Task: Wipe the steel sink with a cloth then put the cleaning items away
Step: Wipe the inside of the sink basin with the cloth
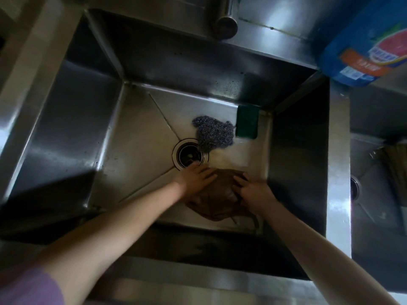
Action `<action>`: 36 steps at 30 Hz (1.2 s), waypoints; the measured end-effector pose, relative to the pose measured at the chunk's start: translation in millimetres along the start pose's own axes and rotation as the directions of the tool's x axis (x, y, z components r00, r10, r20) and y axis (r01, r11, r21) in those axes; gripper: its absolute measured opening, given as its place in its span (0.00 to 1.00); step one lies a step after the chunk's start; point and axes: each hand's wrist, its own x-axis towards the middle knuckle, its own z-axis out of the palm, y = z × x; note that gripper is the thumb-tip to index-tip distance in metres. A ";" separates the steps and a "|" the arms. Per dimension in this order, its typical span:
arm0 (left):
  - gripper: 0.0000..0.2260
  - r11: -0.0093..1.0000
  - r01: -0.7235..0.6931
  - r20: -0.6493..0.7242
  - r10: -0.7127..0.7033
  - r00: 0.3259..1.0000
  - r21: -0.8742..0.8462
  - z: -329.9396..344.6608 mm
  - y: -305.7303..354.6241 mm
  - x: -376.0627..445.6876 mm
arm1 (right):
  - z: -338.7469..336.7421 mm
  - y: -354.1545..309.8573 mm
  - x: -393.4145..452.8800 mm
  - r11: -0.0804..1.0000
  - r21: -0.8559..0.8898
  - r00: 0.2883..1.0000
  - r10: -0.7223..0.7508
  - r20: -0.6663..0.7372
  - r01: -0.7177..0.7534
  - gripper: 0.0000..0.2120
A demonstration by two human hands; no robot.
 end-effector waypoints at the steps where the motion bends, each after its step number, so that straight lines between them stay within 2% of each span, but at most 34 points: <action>1: 0.40 0.999 0.026 -0.004 -0.026 1.000 0.018 -0.6 -8.3 -6.3 | 1.2 -5.7 -1.8 0.995 0.079 0.997 0.069 -0.032 -0.066 0.26; 3: 0.37 0.996 0.088 -0.023 -0.088 0.996 0.024 1.1 -26.6 -21.1 | 3.2 -21.2 -2.9 0.936 0.297 0.972 0.220 -0.084 -0.186 0.25; 5: 0.36 0.990 0.137 -0.037 -0.136 0.990 0.024 3.4 -43.3 -34.6 | 6.3 -37.6 0.6 0.831 0.498 0.942 0.327 -0.076 -0.248 0.26; 8: 0.35 0.984 0.168 -0.051 -0.165 0.985 0.054 0.7 -59.5 -47.1 | 7.5 -49.8 11.8 0.694 0.653 0.927 0.373 0.035 -0.304 0.39; 10: 0.34 0.983 0.173 -0.102 -0.166 0.981 0.063 -0.8 -67.9 -49.8 | 4.3 -51.9 17.1 0.650 0.662 0.919 0.354 0.172 -0.374 0.45; 12: 0.32 0.983 0.175 -0.157 -0.164 0.974 0.060 1.1 -77.6 -49.9 | 1.3 -53.1 20.3 0.632 0.644 0.901 0.340 0.269 -0.431 0.46; 16: 0.30 0.979 0.183 -0.183 -0.165 0.969 0.090 5.8 -97.6 -44.3 | 7.4 -55.2 31.5 0.544 0.653 0.850 0.366 0.380 -0.526 0.49; 20: 0.31 0.973 0.219 -0.182 -0.203 0.962 0.075 4.5 -109.1 -37.9 | -0.5 -28.7 31.8 0.567 0.655 0.862 0.402 0.309 -0.499 0.47; 23: 0.30 0.973 0.232 -0.188 -0.228 0.955 0.000 1.7 -111.7 -30.3 | -3.4 -15.6 35.0 0.545 0.696 0.865 0.441 0.238 -0.469 0.43; 30: 0.31 0.962 0.237 -0.224 -0.262 0.939 -0.135 -19.3 -99.0 -0.2 | -10.9 -48.8 57.9 0.238 0.803 0.754 0.557 0.349 -0.547 0.50; 33: 0.33 0.957 0.241 -0.233 -0.274 0.933 -0.160 -28.9 -95.9 15.0 | -9.0 -41.2 65.7 0.255 0.801 0.761 0.554 0.337 -0.541 0.49; 36: 0.33 0.942 0.245 -0.248 -0.299 0.921 -0.229 -37.6 -89.5 29.2 | 1.7 -27.2 65.1 0.343 0.799 0.790 0.562 0.247 -0.494 0.46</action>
